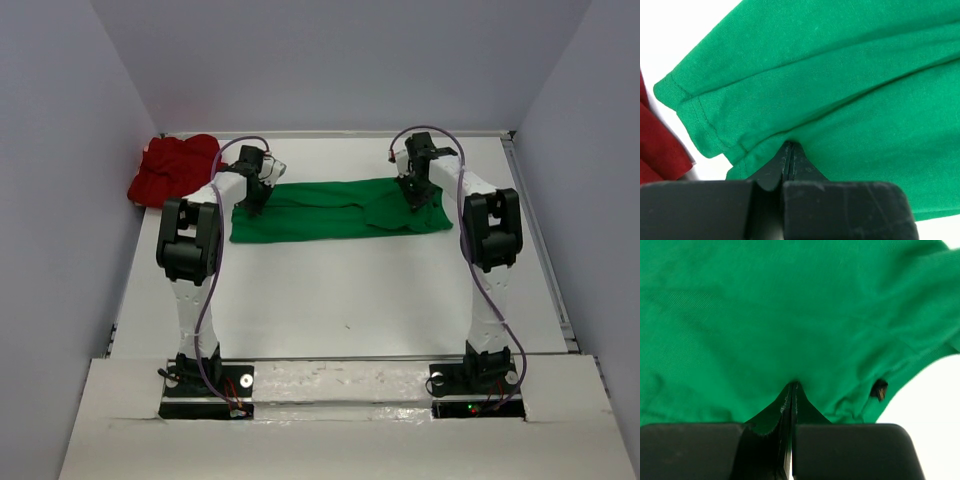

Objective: Fold and stack the t-shirts
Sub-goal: Rotate the tshirt 90 degrees

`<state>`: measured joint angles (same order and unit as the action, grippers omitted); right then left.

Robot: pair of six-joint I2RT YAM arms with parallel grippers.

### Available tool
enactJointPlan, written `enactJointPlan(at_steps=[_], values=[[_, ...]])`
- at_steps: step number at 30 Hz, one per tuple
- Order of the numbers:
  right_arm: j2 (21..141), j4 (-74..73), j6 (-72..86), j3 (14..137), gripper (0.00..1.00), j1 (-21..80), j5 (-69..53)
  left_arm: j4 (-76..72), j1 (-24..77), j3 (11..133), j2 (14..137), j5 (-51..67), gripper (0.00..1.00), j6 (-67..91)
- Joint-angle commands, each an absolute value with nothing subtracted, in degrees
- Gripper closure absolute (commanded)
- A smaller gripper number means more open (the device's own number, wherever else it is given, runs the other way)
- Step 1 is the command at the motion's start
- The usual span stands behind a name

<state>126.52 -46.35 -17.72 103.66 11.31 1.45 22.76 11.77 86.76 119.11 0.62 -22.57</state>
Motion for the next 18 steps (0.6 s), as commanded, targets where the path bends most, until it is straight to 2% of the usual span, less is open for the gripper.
enactJointPlan(at_steps=[1, 10, 18], values=[[128.41, -47.28, -16.26, 107.93, 1.00, 10.99, 0.44, 24.78, 11.25, 86.40, 118.83, -2.02, 1.00, -22.32], [135.08, -49.39, -14.94, 116.26, 1.00, 10.99, 0.79, 26.19, 11.34, 82.80, 116.02, -1.67, 1.00, -22.50], [141.23, -53.43, -14.68, 127.16, 1.00, 10.46, -3.07, 28.30, 11.69, 74.19, 110.05, -0.26, 1.00, -23.64]])
